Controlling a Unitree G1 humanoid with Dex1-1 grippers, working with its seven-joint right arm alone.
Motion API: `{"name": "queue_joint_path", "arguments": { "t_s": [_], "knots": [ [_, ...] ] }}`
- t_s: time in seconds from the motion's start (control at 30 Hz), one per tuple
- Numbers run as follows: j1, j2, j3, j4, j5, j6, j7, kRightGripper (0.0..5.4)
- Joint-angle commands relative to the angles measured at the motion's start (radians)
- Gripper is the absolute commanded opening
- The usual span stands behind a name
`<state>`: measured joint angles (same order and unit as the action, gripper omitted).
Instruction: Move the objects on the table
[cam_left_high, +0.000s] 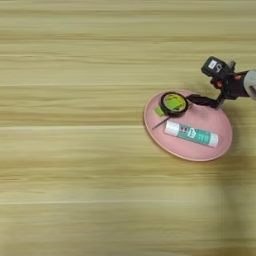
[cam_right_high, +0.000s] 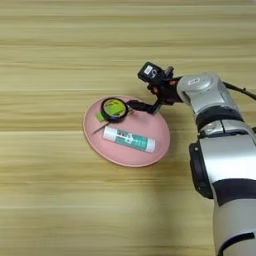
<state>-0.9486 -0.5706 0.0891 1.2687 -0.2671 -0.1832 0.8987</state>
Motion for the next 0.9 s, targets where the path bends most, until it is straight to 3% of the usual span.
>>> {"name": "queue_joint_path", "arguments": {
  "t_s": [0.03, 0.37, 0.57, 0.9],
  "knots": [
    [-0.104, -0.038, -0.035, -0.070, 0.046, -0.009, -0.008, 5.36],
    [-0.069, -0.034, -0.133, -0.159, 0.188, -0.053, 0.087, 5.36],
    [0.006, -0.027, -0.193, -0.272, 0.308, -0.071, 0.197, 5.36],
    [0.195, -0.026, -0.281, -0.478, 0.528, -0.021, 0.412, 5.36]
  ]
}}
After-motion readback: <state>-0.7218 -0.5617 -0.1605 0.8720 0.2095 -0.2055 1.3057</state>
